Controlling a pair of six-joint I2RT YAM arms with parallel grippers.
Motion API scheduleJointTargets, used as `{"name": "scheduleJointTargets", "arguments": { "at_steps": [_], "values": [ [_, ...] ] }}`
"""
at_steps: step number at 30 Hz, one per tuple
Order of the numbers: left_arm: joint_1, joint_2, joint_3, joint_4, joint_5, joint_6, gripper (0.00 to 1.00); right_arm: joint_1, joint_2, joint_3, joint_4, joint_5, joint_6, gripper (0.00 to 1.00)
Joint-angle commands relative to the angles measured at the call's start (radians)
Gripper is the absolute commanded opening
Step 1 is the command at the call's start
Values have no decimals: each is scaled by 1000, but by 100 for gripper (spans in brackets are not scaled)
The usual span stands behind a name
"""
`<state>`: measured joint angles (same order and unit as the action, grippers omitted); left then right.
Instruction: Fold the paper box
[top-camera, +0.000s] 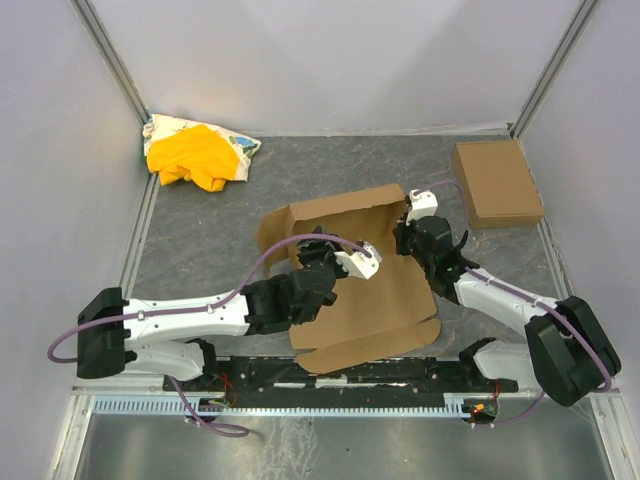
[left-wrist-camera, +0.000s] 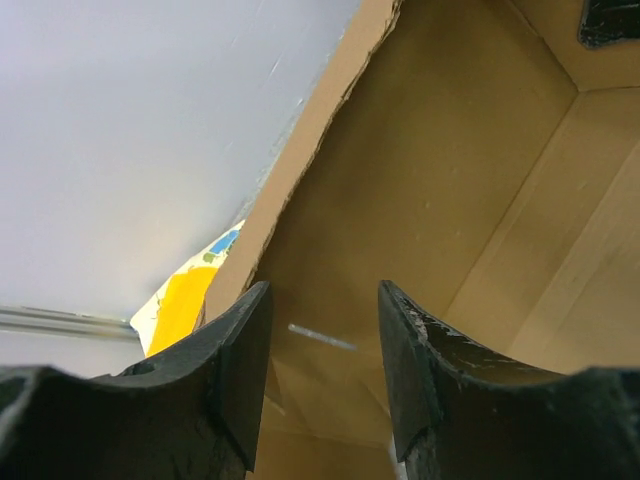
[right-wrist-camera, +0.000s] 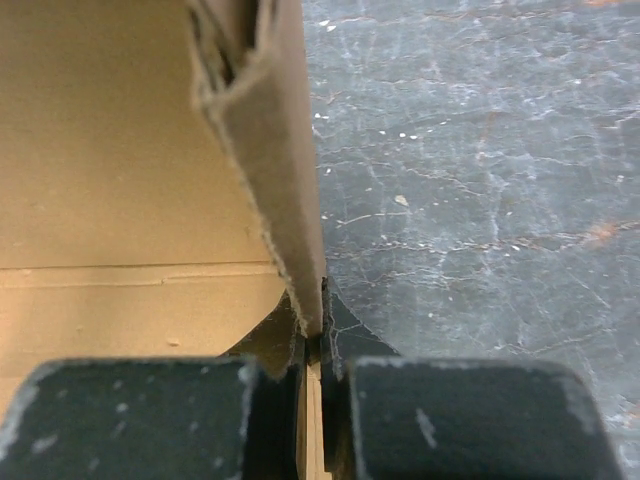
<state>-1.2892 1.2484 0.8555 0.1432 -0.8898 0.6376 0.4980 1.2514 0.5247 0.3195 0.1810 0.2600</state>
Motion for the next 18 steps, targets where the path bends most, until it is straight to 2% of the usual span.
{"name": "scheduleJointTargets", "arguments": {
  "at_steps": [1, 2, 5, 7, 10, 13, 16, 18],
  "values": [
    [-5, -13, 54, -3, -80, -137, 54, -1, -48, 30, -5, 153, 12, 2],
    [-4, -29, 60, 2, -134, -159, 54, -2, -55, 27, -23, 188, 16, 2],
    [0, -100, 23, 151, -341, -188, 71, -1, -102, -12, -58, 298, 60, 2],
    [7, -182, -31, 243, -377, -210, 72, -2, -148, -54, -66, 358, 79, 2],
    [43, -348, -113, 263, -331, -368, 73, -2, -230, -124, -68, 433, 91, 2],
    [164, -505, -187, 207, -195, -571, 69, -2, -303, -161, -86, 430, 108, 2],
    [225, -576, -189, 147, -100, -607, 68, -4, -353, -144, -183, 427, 137, 1],
    [228, -580, -142, 34, -62, -614, 71, -7, -403, -118, -262, 403, 160, 1]
  ]
}}
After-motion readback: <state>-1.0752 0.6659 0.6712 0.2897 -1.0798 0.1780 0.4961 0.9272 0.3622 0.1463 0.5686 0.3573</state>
